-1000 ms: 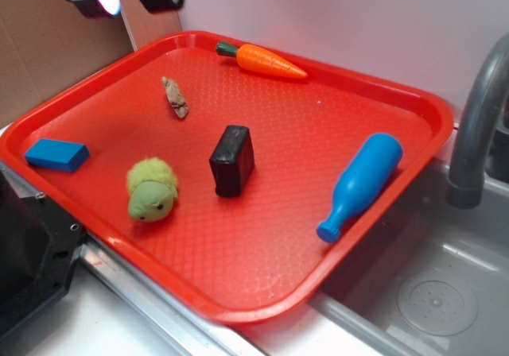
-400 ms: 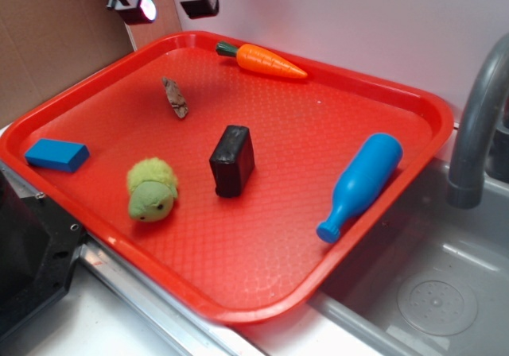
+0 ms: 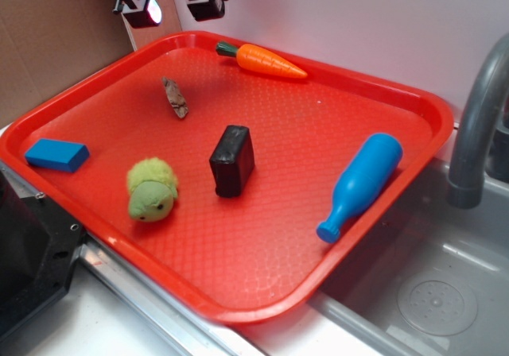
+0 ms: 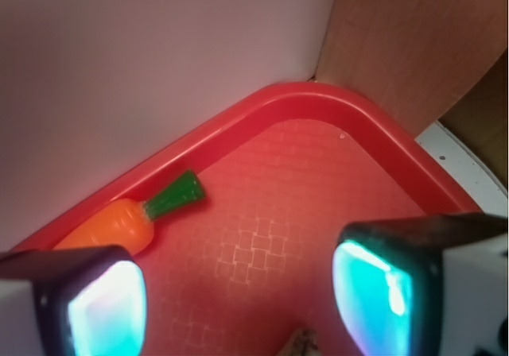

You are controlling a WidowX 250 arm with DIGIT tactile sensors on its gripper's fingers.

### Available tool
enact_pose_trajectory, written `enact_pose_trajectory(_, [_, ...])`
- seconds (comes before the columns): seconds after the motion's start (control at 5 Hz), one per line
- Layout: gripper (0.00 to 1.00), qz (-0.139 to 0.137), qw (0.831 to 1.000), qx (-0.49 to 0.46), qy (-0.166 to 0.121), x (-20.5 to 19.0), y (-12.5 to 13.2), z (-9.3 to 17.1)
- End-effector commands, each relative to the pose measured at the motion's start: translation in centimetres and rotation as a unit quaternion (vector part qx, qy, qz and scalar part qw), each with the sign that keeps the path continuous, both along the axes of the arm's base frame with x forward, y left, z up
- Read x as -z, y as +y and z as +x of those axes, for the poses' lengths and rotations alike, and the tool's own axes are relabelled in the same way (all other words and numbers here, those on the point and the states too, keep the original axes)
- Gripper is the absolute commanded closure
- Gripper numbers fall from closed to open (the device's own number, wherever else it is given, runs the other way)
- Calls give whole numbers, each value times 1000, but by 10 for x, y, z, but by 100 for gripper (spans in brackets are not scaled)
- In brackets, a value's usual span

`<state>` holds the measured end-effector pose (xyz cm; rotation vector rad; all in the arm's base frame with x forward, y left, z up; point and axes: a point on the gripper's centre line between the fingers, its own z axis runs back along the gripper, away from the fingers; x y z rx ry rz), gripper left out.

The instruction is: Grab the carrot.

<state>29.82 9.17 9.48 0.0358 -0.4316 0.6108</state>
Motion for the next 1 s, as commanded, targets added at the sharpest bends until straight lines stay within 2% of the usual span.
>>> enact_pose_trajectory(0.0, [0,15,999,19,-30,-10,-16,25])
enact_pose_trajectory(0.4, [0,14,999,34,-2,12,-30,45])
enact_pose_trajectory(0.8, [0,13,1000,9,-27,29,-43,51])
